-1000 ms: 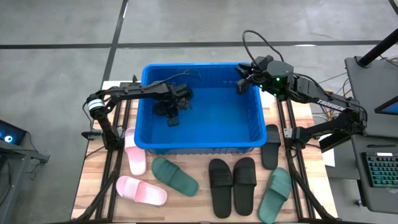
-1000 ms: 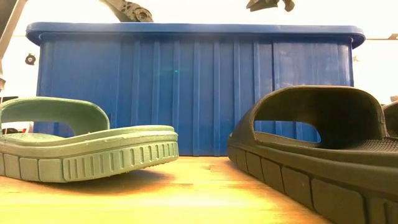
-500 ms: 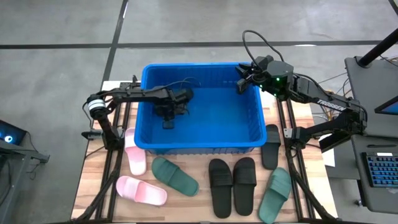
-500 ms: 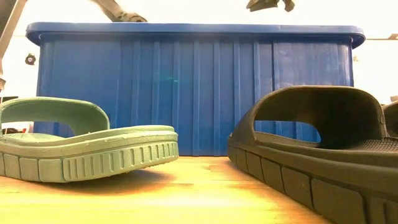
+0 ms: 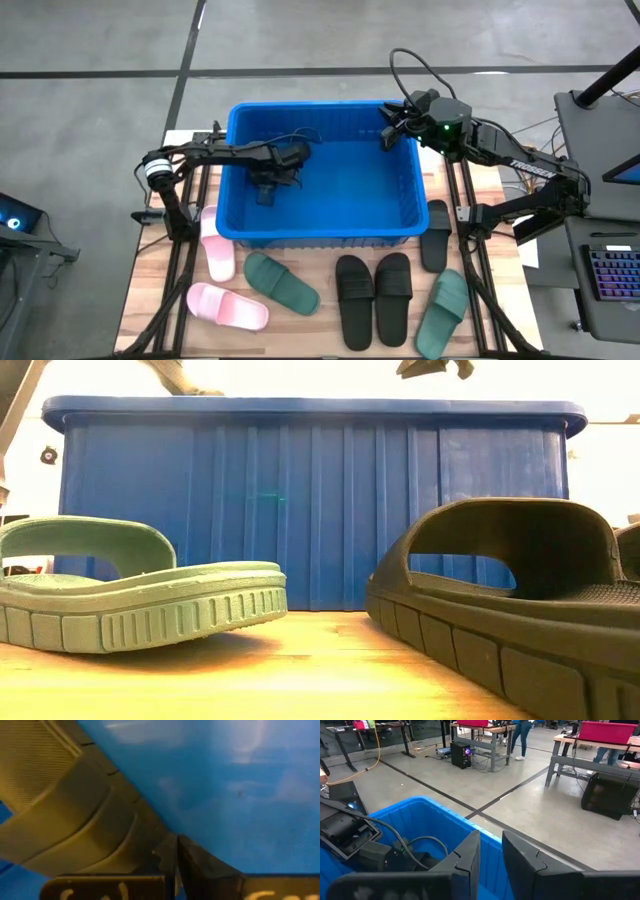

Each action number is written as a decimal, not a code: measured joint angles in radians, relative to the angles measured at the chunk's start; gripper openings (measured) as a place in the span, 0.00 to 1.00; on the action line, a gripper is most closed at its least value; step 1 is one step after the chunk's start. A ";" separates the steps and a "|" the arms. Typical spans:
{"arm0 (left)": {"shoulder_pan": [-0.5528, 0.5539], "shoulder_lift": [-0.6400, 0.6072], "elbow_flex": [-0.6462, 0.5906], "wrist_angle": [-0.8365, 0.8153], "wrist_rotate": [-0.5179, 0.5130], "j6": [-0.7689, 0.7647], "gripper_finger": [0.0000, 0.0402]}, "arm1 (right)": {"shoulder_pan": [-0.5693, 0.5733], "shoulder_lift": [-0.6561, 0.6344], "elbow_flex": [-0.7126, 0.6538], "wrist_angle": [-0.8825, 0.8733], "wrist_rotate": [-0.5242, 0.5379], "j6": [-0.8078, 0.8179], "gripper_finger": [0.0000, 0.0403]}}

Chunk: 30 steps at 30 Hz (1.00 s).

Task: Pick and place slides into bin
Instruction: Put the black slide into the blue container

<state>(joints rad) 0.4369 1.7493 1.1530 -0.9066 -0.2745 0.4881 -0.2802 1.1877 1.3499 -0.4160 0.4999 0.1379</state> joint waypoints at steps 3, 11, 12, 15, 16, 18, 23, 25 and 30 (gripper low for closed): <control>0.001 0.003 0.000 -0.001 -0.100 -0.002 0.00 | 0.000 0.000 0.000 0.000 0.000 0.000 0.19; 0.000 -0.001 0.000 -0.003 -0.307 -0.037 0.00 | 0.000 0.000 0.000 -0.001 0.000 0.000 0.17; -0.004 -0.004 0.000 -0.003 -0.308 -0.037 0.00 | 0.000 0.000 0.000 -0.001 0.000 0.000 0.17; -0.012 -0.013 0.000 -0.003 -0.305 -0.037 0.00 | 0.000 0.000 0.000 -0.001 0.000 0.000 0.18; -0.015 -0.017 0.000 -0.004 -0.301 -0.037 0.00 | 0.000 0.000 0.000 -0.001 0.000 0.000 0.18; -0.018 -0.033 0.000 -0.012 -0.245 -0.034 0.00 | 0.000 0.000 0.000 -0.003 0.000 0.000 0.18; -0.020 -0.048 0.000 -0.014 -0.077 -0.037 0.00 | 0.000 0.000 0.000 -0.004 0.000 0.000 0.18; -0.020 -0.037 0.000 -0.003 -0.078 -0.022 0.00 | 0.000 0.000 0.000 -0.005 0.000 0.000 0.17; -0.020 -0.010 -0.003 0.071 -0.081 0.078 0.00 | 0.000 0.000 0.000 -0.012 0.000 0.004 0.17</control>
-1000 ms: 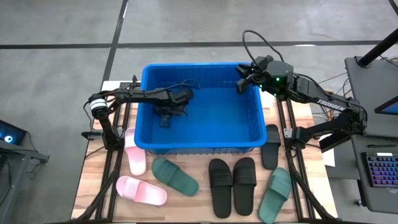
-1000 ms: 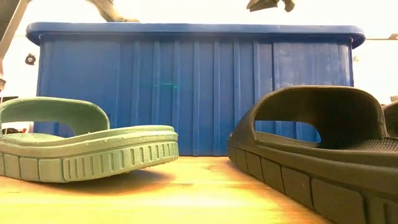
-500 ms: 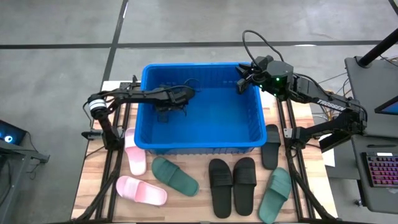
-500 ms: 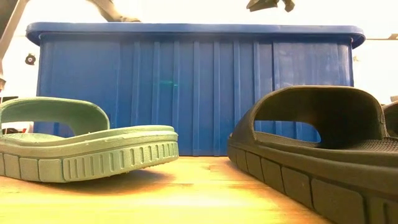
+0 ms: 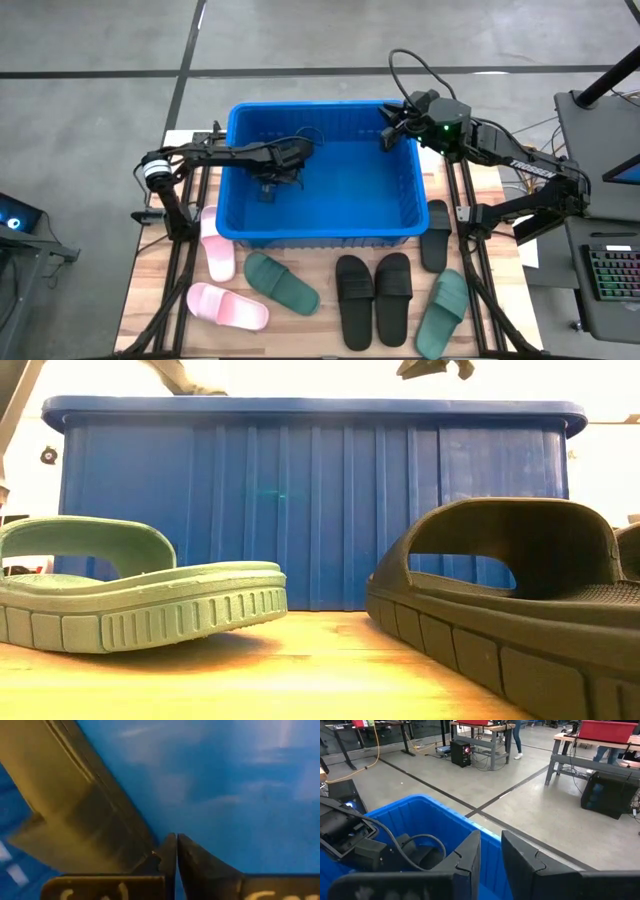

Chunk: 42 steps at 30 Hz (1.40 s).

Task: Pick and place slides into bin
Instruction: Put the black slide into the blue container

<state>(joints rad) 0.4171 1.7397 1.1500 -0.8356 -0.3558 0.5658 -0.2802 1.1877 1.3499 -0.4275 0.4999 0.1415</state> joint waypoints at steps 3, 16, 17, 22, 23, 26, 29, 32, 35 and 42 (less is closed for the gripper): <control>0.001 0.013 -0.001 0.041 -0.011 0.023 0.00 | 0.000 0.000 0.000 -0.020 0.000 0.023 0.18; 0.016 0.037 -0.101 0.053 -0.247 0.048 0.00 | 0.001 0.000 0.000 -0.035 0.000 0.042 0.18; 0.017 0.037 -0.106 0.060 -0.270 0.042 0.00 | 0.001 0.000 0.000 -0.035 0.000 0.042 0.18; 0.025 0.037 -0.106 0.089 -0.406 0.046 0.00 | 0.001 0.000 0.000 -0.036 0.000 0.042 0.18; 0.027 0.037 -0.101 0.098 -0.420 0.045 0.00 | 0.001 0.000 0.000 -0.036 0.000 0.042 0.18; 0.027 0.034 -0.095 0.114 -0.441 0.051 0.00 | 0.001 0.000 0.000 -0.036 0.000 0.048 0.19; 0.026 0.030 -0.089 0.136 -0.440 0.072 0.00 | 0.001 0.000 0.000 -0.038 0.000 0.052 0.18; 0.028 0.030 -0.091 0.137 -0.440 0.077 0.00 | 0.001 0.000 0.000 -0.040 -0.001 0.052 0.17; 0.029 0.030 -0.094 0.139 -0.440 0.077 0.00 | 0.001 0.000 0.000 -0.040 -0.001 0.052 0.17; 0.038 0.025 -0.097 0.159 -0.565 0.096 0.00 | 0.001 0.000 0.000 -0.040 -0.001 0.051 0.19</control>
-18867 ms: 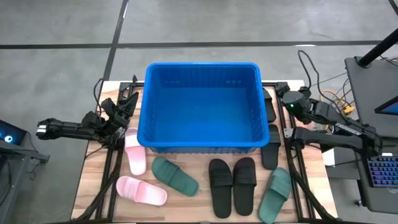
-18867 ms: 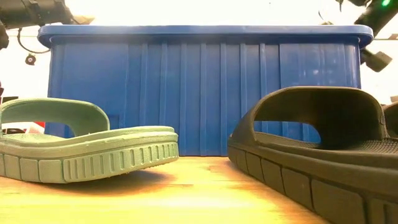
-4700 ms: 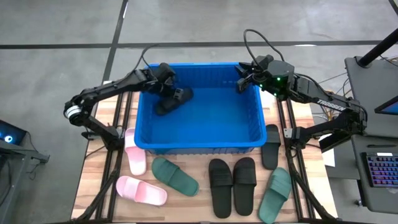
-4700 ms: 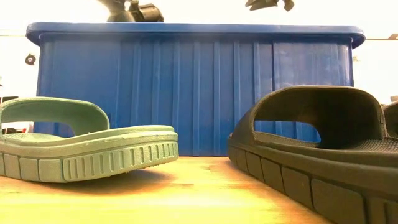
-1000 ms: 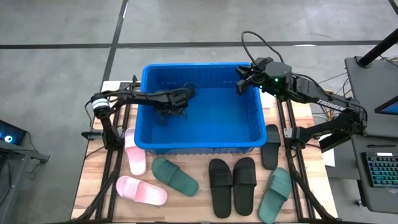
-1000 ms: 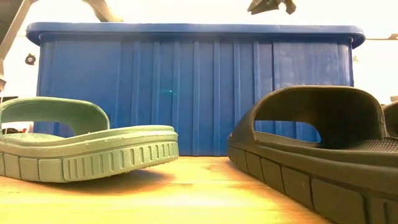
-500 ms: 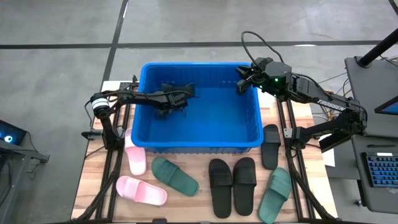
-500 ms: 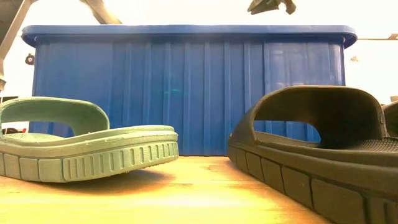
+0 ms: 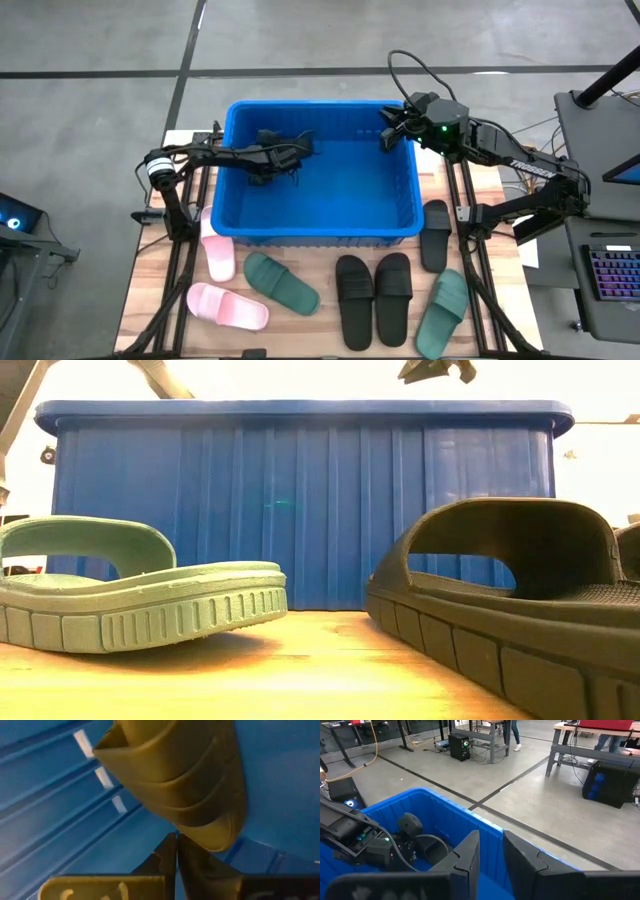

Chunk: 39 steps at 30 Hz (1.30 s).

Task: Pick and place slides into bin
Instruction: Put the black slide into the blue container

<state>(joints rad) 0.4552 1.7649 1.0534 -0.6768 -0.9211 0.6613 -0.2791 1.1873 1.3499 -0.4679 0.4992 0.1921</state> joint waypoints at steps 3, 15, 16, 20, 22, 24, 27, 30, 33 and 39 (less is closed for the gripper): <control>-0.001 -0.004 0.000 0.003 0.005 -0.002 0.00 | 0.000 0.000 0.000 0.000 0.000 0.000 0.20; -0.012 -0.237 0.004 0.018 0.251 -0.203 0.00 | 0.000 0.000 0.000 0.000 0.000 -0.001 0.19; -0.012 -0.278 0.003 0.028 0.305 -0.244 0.00 | 0.000 0.000 0.000 0.000 0.000 -0.001 0.19; -0.011 -0.448 0.003 0.127 0.648 -0.337 0.00 | 0.000 0.000 0.000 0.000 0.000 0.000 0.20; -0.012 -0.521 0.002 0.218 0.773 -0.398 0.00 | 0.000 0.000 0.000 0.000 0.000 -0.002 0.19; -0.012 -0.579 -0.002 0.299 0.836 -0.460 0.00 | 0.000 0.000 0.000 0.000 0.000 -0.003 0.18; -0.011 -0.648 -0.012 0.413 0.887 -0.527 0.00 | 0.000 -0.001 0.000 0.000 0.000 -0.003 0.17; -0.012 -0.694 -0.016 0.505 0.952 -0.578 0.00 | 0.000 -0.009 0.000 0.000 0.000 -0.002 0.17; -0.012 -0.717 -0.018 0.574 1.037 -0.644 0.00 | 0.002 -0.031 0.000 -0.014 -0.001 -0.002 0.18; -0.012 -0.731 -0.019 0.628 1.178 -0.682 0.04 | 0.021 -0.123 0.000 -0.087 -0.003 0.022 0.20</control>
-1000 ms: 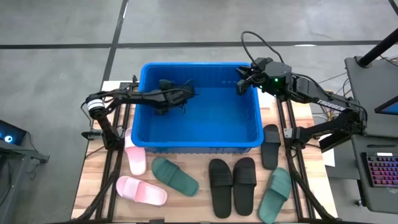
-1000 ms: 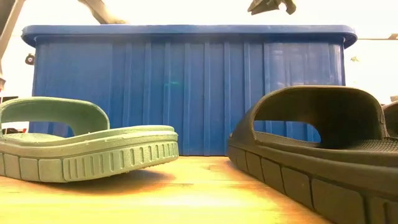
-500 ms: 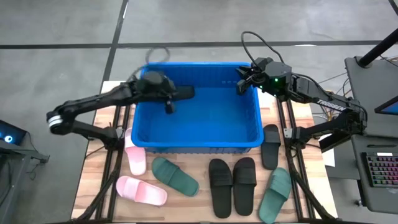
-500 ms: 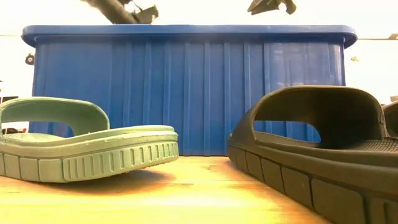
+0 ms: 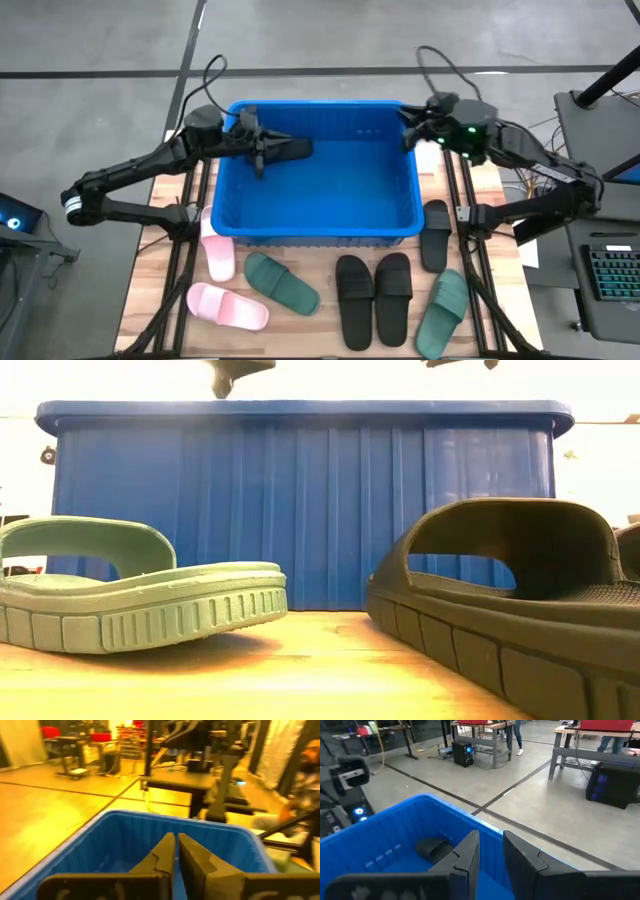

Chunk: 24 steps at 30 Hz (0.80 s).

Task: Pick and place slides into bin
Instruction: Put the black slide into the blue container

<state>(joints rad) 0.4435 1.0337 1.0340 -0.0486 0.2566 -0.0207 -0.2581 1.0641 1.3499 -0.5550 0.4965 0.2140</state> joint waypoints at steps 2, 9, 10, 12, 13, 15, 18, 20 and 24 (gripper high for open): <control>0.000 0.000 0.000 0.016 0.029 -0.001 0.09 | 0.024 -0.040 0.000 -0.039 -0.001 0.000 0.21; 0.002 -0.003 0.001 0.079 0.057 -0.090 0.38 | 0.125 -0.162 0.008 -0.236 0.002 0.037 0.33; 0.002 -0.003 0.001 0.079 0.057 -0.103 0.41 | 0.139 -0.171 0.016 -0.273 0.002 0.056 0.34; 0.002 -0.003 0.001 0.078 0.057 -0.106 0.46 | 0.164 -0.180 0.040 -0.356 -0.003 0.093 0.38; 0.002 -0.003 0.001 0.078 0.057 -0.106 0.48 | 0.178 -0.181 0.057 -0.401 -0.015 0.105 0.39; 0.002 -0.003 0.001 0.078 0.058 -0.108 0.51 | 0.201 -0.180 0.092 -0.488 -0.053 0.130 0.41; 0.002 -0.004 0.001 0.078 0.058 -0.153 0.52 | 0.224 -0.174 0.145 -0.588 -0.123 0.149 0.43; 0.002 -0.008 0.001 0.077 0.058 -0.196 0.52 | 0.232 -0.174 0.171 -0.650 -0.178 0.171 0.43; 0.002 -0.027 0.002 0.077 0.058 -0.210 0.52 | 0.235 -0.174 0.200 -0.778 -0.289 0.231 0.42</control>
<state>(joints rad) 0.4454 1.0068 1.0355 0.0280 0.3142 -0.2302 -0.0235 0.8906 1.5501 -1.3328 0.2077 0.4450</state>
